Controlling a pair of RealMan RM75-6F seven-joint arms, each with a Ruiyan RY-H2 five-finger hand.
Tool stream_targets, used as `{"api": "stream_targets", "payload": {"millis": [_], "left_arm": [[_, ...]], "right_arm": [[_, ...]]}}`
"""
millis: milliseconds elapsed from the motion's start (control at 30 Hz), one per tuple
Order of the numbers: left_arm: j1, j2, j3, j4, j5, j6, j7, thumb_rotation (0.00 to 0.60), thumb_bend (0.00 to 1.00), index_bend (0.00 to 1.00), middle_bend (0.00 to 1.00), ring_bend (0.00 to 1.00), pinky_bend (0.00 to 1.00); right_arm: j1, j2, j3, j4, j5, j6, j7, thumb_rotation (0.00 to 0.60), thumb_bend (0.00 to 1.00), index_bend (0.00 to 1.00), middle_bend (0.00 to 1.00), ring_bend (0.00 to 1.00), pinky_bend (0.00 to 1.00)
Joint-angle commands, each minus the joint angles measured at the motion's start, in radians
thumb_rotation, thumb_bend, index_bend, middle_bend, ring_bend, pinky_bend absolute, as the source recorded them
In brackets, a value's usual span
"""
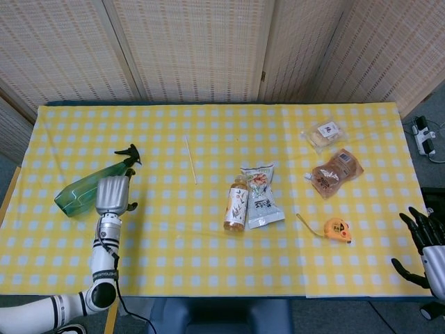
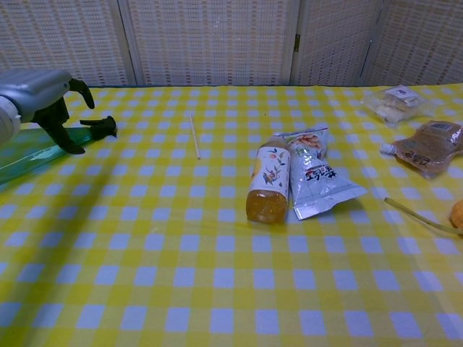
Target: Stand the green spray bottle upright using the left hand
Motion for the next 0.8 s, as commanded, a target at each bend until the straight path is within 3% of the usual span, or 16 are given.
{"api": "stream_targets", "payload": {"millis": [33,333,500,700,800], "left_arm": [[-0.107,-0.050,-0.073,0.112,-0.137,-0.036,0.072,0.600,0.17,0.31,1.00,1.00,1.00],[-0.252,-0.089,-0.129,0.326,-0.380,-0.072,0.170,0.600,0.17,0.32,1.00,1.00,1.00],[-0.304,-0.113,-0.120,0.427,-0.432,-0.099,0.180,0.600,0.18,0.34,1.00,1.00,1.00],[-0.348,-0.150,-0.109,0.577,-0.459,-0.158,0.161,0.600,0.31,0.37,1.00,1.00,1.00],[-0.362,-0.162,-0.105,0.633,-0.478,-0.182,0.160,0.600,0.32,0.38,1.00,1.00,1.00]], "right_arm": [[0.004,0.004,0.007,0.003,0.018,-0.014,0.012,0.600,0.31,0.00,0.00,0.00,0.00],[0.010,0.013,0.025,0.011,0.056,-0.038,0.040,0.600,0.30,0.00,0.00,0.00,0.00],[0.014,0.015,0.028,0.014,0.064,-0.050,0.048,0.600,0.30,0.00,0.00,0.00,0.00],[0.009,0.017,0.032,0.013,0.066,-0.043,0.053,0.600,0.31,0.00,0.00,0.00,0.00],[0.010,0.017,0.035,0.016,0.072,-0.047,0.055,0.600,0.31,0.00,0.00,0.00,0.00]]}}
